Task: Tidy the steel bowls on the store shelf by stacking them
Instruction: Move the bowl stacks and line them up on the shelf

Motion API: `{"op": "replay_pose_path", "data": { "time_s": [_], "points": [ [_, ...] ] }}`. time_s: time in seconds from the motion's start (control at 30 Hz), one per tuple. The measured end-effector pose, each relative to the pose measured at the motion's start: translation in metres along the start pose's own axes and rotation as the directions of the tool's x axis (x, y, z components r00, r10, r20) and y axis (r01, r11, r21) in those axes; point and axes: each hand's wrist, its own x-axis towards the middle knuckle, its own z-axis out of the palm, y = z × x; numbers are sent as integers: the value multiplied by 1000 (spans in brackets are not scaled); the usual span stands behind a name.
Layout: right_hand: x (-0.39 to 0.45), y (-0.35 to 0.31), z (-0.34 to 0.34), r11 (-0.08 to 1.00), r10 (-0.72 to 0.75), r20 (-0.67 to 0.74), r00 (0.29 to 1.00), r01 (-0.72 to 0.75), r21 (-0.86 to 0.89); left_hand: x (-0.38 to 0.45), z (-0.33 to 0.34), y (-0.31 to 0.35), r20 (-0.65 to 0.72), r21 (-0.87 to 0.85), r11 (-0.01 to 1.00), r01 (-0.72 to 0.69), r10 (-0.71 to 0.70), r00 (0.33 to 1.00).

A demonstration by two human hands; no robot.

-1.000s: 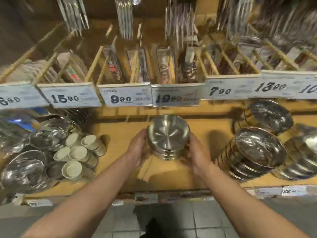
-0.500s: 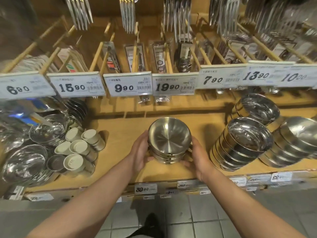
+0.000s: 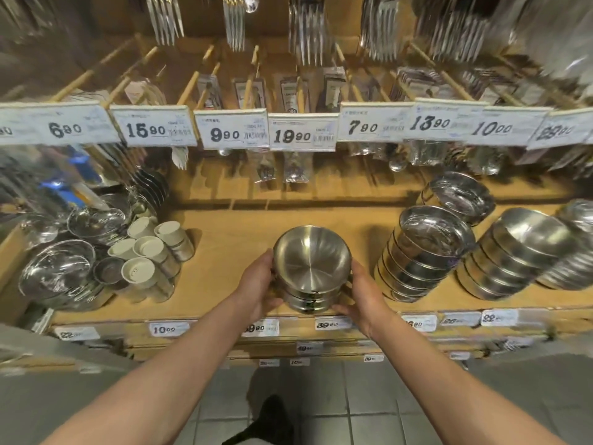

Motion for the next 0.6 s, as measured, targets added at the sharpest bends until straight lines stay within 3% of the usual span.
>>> {"op": "replay_pose_path", "data": {
  "time_s": [0.47, 0.53, 0.6],
  "points": [
    [8, -14, 17, 1000, 10, -10, 1000, -9, 17, 25, -20, 15, -8, 63, 998, -13, 13, 1000],
    [4, -15, 13, 1000, 23, -33, 999, -23, 8, 23, -23, 18, -68, 84, 995, -45, 50, 996],
    [-3, -16, 5, 999, 31, -63, 998, -30, 27, 20, -28, 24, -197, 191, 971, -145, 182, 963]
  ]
}}
